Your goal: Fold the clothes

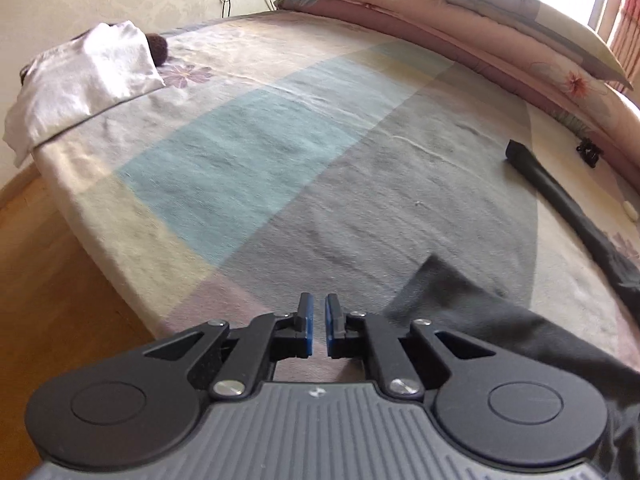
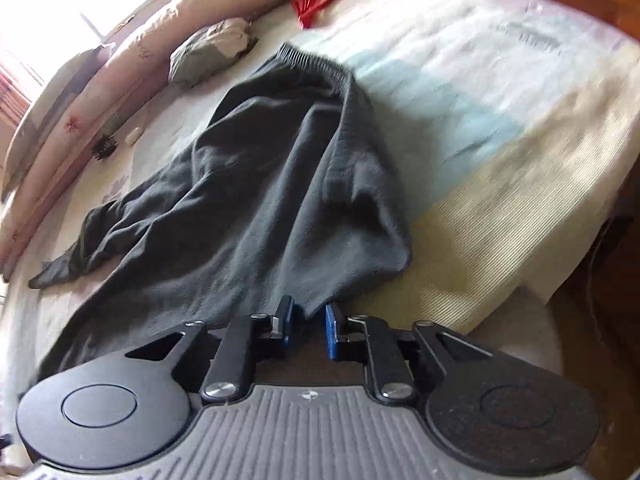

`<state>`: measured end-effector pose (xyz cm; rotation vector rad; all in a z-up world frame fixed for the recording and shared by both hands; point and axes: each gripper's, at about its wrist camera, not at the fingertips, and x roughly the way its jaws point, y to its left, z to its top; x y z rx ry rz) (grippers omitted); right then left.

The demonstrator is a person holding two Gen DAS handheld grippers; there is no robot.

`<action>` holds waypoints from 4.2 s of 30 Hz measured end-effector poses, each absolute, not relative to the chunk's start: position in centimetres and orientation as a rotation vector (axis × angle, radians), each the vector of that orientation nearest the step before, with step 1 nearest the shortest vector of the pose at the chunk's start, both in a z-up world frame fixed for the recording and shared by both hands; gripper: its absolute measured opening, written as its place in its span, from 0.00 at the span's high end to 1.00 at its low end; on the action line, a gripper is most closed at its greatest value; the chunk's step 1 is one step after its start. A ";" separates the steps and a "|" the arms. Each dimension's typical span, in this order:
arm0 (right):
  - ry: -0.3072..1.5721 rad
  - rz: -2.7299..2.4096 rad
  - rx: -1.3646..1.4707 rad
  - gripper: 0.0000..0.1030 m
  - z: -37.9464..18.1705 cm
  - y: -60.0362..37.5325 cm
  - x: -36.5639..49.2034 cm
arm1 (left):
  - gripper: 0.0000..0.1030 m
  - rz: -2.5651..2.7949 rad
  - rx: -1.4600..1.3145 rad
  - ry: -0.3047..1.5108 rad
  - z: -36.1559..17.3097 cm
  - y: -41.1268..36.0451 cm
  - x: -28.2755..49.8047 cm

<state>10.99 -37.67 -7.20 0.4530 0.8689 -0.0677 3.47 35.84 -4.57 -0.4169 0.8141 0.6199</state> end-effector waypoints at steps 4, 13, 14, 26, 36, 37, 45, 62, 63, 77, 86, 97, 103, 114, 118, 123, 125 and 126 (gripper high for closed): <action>0.770 -0.179 0.193 0.51 -6.0 -37.5 12.1 | 0.89 0.561 -0.346 0.818 -2.9 34.6 4.2; 0.784 -0.262 0.022 0.45 -8.1 -38.3 14.8 | 0.80 0.191 -0.122 0.869 -0.7 22.3 10.7; 0.771 -0.288 0.046 0.45 -7.9 -39.3 14.4 | 0.77 0.142 -0.092 0.873 -0.5 20.6 11.3; 0.669 -0.257 0.180 0.45 -5.3 -43.8 12.3 | 0.58 -0.269 0.096 0.895 0.5 5.1 15.4; 0.816 0.042 0.053 0.53 -6.7 -42.6 26.9 | 0.45 -0.525 0.109 0.904 -0.6 -5.9 16.8; 0.840 0.063 0.067 0.84 -7.3 -42.7 27.7 | 0.44 -0.542 0.105 0.907 -0.8 -6.9 17.1; 0.858 0.093 0.321 0.82 -8.4 -47.9 27.9 | 0.39 -0.618 0.146 0.916 -2.3 -12.0 17.4; 0.868 0.381 0.253 0.83 -7.8 -44.6 41.2 | 0.32 -0.609 0.104 0.937 -3.3 -12.7 19.8; 0.844 0.349 0.251 0.84 -7.5 -45.0 41.1 | 0.32 -0.604 0.099 0.941 -3.4 -12.6 20.0; 0.754 0.131 0.510 0.53 -5.9 -53.1 36.1 | 0.30 -0.646 0.132 0.914 -3.0 -13.8 18.9; 0.855 0.234 0.556 0.40 -9.0 -53.3 24.5 | 0.28 -0.677 0.156 0.903 -2.8 -14.4 17.2; 0.924 0.426 0.759 0.39 -11.5 -51.6 19.8 | 0.27 -0.705 0.200 0.881 -2.1 -15.0 14.6; 0.878 0.381 0.866 0.40 -12.0 -51.5 16.9 | 0.27 -0.703 0.201 0.870 -1.8 -15.1 14.2; 0.728 0.231 0.843 0.46 -12.3 -50.0 18.2 | 0.27 -0.711 0.191 0.862 -1.6 -15.4 13.5; 0.726 0.193 0.896 0.46 -12.5 -50.3 17.0 | 0.27 -0.692 0.182 0.860 -1.5 -15.0 13.2; 0.661 0.141 0.897 0.55 -13.1 -50.8 17.4 | 0.27 -0.679 0.143 0.876 -1.8 -14.2 13.5; 0.640 0.113 0.857 0.56 -13.0 -50.5 18.2 | 0.27 -0.670 0.149 0.878 -1.8 -14.5 13.6; 0.636 0.105 0.836 0.56 -12.9 -50.2 18.3 | 0.27 -0.669 0.152 0.875 -1.8 -14.6 13.6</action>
